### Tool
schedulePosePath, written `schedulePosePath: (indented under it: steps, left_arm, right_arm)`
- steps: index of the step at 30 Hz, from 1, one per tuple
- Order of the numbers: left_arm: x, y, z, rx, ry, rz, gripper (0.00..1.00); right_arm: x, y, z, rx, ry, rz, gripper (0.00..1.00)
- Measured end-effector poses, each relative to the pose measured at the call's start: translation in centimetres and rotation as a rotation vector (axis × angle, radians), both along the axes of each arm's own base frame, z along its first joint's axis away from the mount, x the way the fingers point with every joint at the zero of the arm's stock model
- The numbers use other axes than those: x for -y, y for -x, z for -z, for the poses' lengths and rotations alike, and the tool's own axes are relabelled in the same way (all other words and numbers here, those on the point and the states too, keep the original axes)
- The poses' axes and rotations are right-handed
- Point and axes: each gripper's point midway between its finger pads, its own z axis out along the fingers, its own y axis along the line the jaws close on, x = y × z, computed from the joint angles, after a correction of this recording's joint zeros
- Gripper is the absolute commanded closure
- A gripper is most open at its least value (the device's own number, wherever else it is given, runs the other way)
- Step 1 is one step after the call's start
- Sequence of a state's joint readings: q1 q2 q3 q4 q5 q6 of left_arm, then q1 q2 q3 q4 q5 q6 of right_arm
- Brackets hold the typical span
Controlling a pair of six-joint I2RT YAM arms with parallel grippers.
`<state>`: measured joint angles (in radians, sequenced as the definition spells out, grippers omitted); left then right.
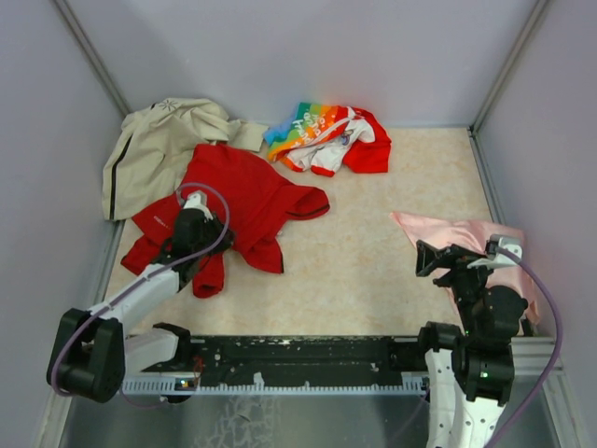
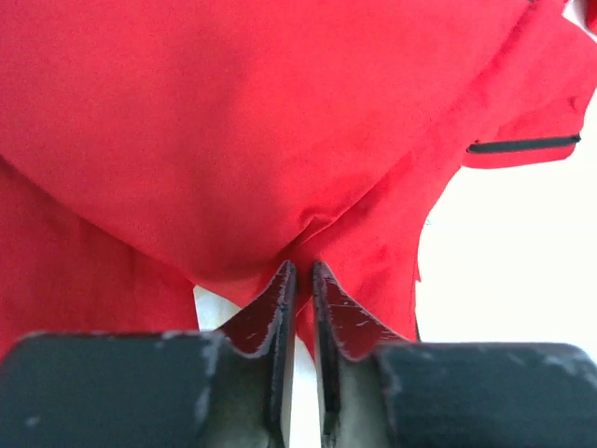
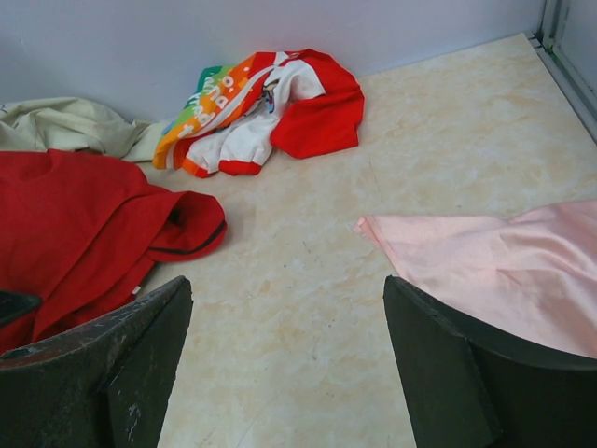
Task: Zip up the jacket
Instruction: Pick up the jacket from the center of the board.
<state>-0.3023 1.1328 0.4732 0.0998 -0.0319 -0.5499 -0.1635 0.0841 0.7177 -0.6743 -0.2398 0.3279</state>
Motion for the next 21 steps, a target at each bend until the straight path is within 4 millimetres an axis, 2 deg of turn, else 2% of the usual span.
schedulePosePath:
  steps: [1, 2, 6, 12, 15, 21]
  left_arm:
    - [0.2, 0.0, -0.2, 0.007, 0.007, 0.009, 0.98]
    - [0.5, 0.0, -0.5, 0.017, 0.013, 0.025, 1.0]
    - [1.9, 0.5, -1.5, 0.039, 0.044, 0.089, 1.0]
    - [5.1, 1.9, -3.7, 0.085, 0.076, 0.21, 1.0]
    - [6.6, 2.4, -5.7, 0.12, 0.088, 0.26, 1.0]
    - [10.1, 3.7, -11.1, 0.227, 0.13, 0.38, 1.0]
  right_arm:
    - [0.0, 0.0, 0.0, 0.0, 0.003, -0.002, 0.16]
    - [0.0, 0.0, 0.0, 0.0, 0.004, -0.003, 0.16]
    - [-0.2, 0.0, 0.0, 0.001, 0.007, -0.016, 0.16]
    - [-0.6, 0.1, 0.0, 0.002, 0.013, -0.041, 0.16]
    - [-1.0, 0.2, 0.0, 0.003, 0.014, -0.062, 0.16]
    - [-2.1, 0.3, -0.2, 0.008, 0.012, -0.128, 0.16]
